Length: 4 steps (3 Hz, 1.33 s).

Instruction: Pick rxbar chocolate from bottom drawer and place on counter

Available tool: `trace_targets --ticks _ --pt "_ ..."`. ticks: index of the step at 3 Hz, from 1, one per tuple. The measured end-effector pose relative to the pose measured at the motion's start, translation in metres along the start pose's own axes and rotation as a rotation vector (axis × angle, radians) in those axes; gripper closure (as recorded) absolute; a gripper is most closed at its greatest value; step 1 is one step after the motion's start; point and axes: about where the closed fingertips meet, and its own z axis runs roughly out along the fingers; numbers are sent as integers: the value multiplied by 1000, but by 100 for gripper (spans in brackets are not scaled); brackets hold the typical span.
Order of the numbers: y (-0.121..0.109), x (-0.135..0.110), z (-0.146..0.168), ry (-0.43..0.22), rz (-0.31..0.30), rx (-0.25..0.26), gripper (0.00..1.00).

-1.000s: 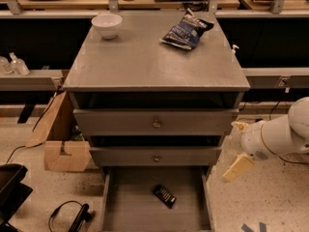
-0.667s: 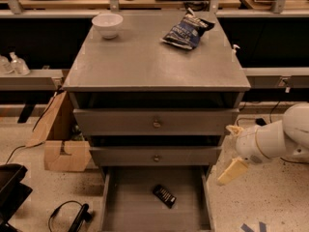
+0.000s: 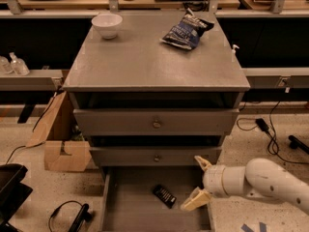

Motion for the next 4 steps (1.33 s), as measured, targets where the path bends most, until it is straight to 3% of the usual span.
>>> trace_targets --ticks 1,2,3,4 --pt "-4 31 84 -104 -3 13 0" --pt "7 75 148 -122 80 -38 0" --pt "7 76 150 -123 83 -40 0" --pt "16 118 209 -143 169 -108 0"
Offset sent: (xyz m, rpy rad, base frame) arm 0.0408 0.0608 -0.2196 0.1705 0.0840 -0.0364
